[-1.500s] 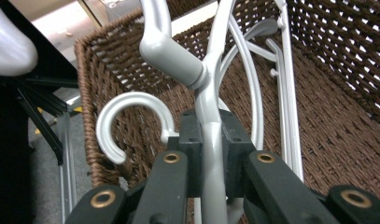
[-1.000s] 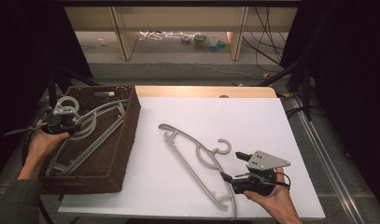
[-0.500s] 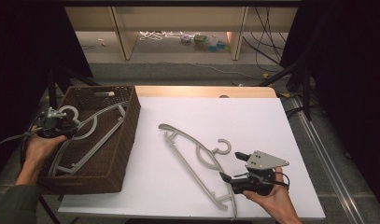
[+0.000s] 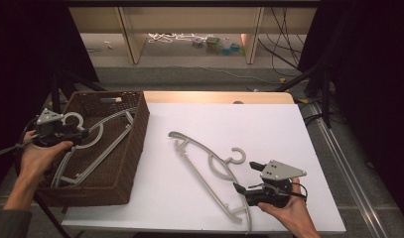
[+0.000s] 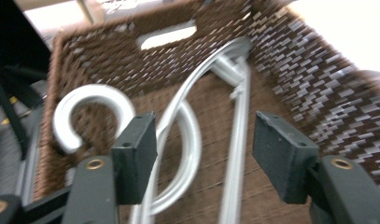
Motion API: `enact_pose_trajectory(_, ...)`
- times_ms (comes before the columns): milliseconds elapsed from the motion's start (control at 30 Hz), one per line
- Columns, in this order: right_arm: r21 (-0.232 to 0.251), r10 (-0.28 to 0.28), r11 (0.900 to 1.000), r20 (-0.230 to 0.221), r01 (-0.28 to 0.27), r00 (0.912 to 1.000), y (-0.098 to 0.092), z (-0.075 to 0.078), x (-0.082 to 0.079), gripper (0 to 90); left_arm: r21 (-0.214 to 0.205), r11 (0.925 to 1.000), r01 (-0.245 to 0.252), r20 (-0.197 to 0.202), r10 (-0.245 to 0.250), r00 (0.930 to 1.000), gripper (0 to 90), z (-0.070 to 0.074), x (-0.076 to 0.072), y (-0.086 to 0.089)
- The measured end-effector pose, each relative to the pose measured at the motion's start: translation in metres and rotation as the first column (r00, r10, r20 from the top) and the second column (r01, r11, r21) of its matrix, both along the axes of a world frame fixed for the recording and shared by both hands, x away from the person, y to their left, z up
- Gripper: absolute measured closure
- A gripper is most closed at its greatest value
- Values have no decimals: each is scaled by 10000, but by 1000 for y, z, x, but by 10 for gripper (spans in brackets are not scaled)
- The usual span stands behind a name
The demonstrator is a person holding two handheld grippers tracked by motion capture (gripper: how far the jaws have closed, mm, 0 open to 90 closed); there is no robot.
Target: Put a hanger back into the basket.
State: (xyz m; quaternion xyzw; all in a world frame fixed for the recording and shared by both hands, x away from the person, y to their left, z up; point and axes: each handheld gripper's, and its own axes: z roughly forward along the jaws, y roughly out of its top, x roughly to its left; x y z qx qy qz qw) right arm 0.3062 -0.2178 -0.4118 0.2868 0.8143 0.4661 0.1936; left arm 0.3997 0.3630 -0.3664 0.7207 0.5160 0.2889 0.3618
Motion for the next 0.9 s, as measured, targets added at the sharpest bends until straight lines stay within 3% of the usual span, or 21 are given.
enact_pose_trajectory(200, -26, 8, 10000, -11, -9, 10000, 1, -1, 0, 182, -451, 9981, 415, 498, -392, 9980, 337, 12, -20, -26)
enact_pose_trajectory(433, -78, -44, 10000, -46, 44, 10000, 0, -3, 1, 169, -1118, 9863, 1214, 1073, -1095, 9882, 285, 18, -41, -62)
enact_pose_trajectory(533, -75, -59, 10000, -62, 58, 10000, 1, -3, 0, 169, -1141, 9816, 1528, 1205, -1390, 9829, 272, 18, -48, -74)
enact_pose_trajectory(567, -16, -55, 10000, -32, 55, 10000, 1, -4, 1, 169, -1079, 9777, 1803, 1243, -1667, 9782, 265, 17, -54, -85)
enact_pose_trajectory(667, -3, -58, 10000, -235, 58, 9997, 0, -6, 1, 168, -1152, 9737, 1966, 1275, -1818, 9750, 235, 15, -59, -96)
enact_pose_trajectory(700, 10, -75, 10000, -222, 75, 9997, 0, -6, 1, 168, -1324, 9650, 2264, 1388, -2081, 9682, 235, 13, -64, -108)
enact_pose_trajectory(733, 15, -99, 9999, -65, 99, 9999, 0, -7, 2, 167, -1324, 9650, 2264, 1388, -2081, 9682, 233, 13, -64, -108)
enact_pose_trajectory(767, 70, -100, 9999, -184, 102, 9998, 0, -8, 2, 167, -1483, 9558, 2539, 1504, -2320, 9610, 228, 11, -69, -118)
enact_pose_trajectory(800, 109, -105, 9999, -242, 108, 9997, 0, -8, 2, 165, -1483, 9558, 2539, 1504, -2320, 9610, 221, 11, -69, -118)
enact_pose_trajectory(833, 187, -130, 9997, -183, 134, 9997, 0, -9, 2, 165, -1595, 9479, 2757, 1663, -2495, 9540, 221, 11, -72, -127)
enact_pose_trajectory(867, 187, -130, 9997, -183, 134, 9997, 0, -9, 2, 165, -1595, 9479, 2757, 1663, -2495, 9540, 220, 11, -72, -127)
enact_pose_trajectory(900, 301, -48, 9995, -219, 55, 9997, 1, -9, 3, 165, -1613, 9422, 2937, 1775, -2651, 9477, 220, 10, -75, -135)
